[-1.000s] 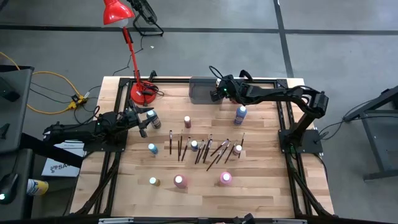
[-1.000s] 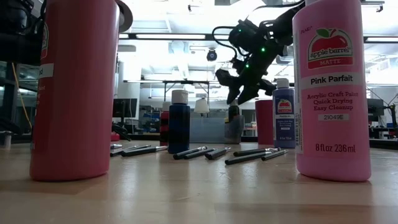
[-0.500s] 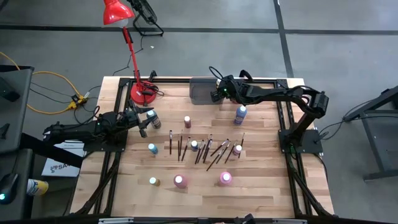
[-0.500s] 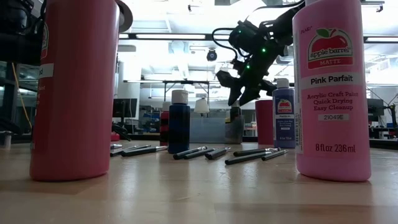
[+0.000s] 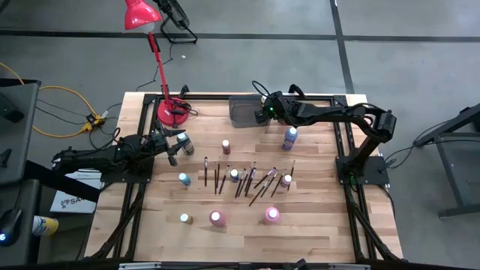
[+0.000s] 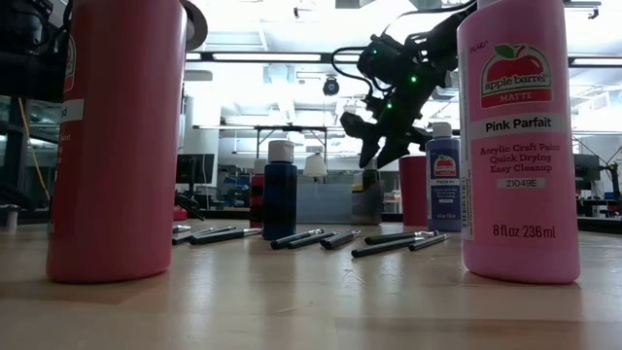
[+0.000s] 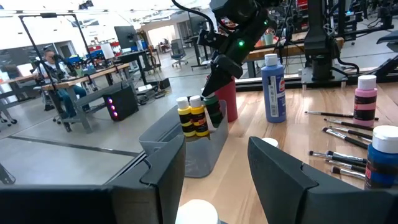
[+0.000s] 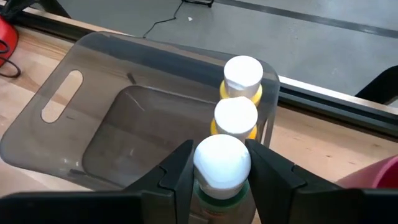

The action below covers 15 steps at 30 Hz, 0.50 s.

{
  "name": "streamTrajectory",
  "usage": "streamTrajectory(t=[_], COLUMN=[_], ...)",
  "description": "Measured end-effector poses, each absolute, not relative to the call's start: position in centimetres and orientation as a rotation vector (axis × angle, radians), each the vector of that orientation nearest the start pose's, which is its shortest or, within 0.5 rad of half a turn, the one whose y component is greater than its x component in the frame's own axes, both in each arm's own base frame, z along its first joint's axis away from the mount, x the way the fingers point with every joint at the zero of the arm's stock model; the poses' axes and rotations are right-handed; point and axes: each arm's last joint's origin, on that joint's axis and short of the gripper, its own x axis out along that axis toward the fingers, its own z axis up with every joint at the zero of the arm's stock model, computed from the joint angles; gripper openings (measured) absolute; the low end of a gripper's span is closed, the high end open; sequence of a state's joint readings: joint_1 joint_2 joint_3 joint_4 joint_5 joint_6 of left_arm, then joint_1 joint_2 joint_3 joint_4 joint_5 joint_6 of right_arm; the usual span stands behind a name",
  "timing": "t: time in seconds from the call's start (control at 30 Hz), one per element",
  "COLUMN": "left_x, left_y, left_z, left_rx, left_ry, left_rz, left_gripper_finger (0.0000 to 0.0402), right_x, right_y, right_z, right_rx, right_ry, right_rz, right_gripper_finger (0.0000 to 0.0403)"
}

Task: Pick & Place Paint Supplies
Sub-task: Put the small green paint bottle into the black bin, then put the small pink paint bottle into the black bin

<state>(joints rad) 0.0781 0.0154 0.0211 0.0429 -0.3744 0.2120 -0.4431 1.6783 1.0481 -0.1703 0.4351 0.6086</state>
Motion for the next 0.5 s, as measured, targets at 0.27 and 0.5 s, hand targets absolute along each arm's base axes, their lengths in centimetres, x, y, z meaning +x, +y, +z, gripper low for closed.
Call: streamTrajectory(t=[0.27,0.5], left_x=[9.42,9.41], left_y=[1.80,1.80], left_z=[17.35,17.35], left_rx=[0.201,0.201], left_ry=[0.000,0.000], left_rz=[0.456,0.456], left_gripper_finger=[0.0171,0.0171], right_x=[30.83,30.84], right_y=[-16.00,-15.99], right_z=[20.29,20.30], right_rx=[0.541,0.541], right_ry=[0.544,0.544], right_rz=[-1.054,-1.054], right_gripper_finger=[0.0152,0.0155])
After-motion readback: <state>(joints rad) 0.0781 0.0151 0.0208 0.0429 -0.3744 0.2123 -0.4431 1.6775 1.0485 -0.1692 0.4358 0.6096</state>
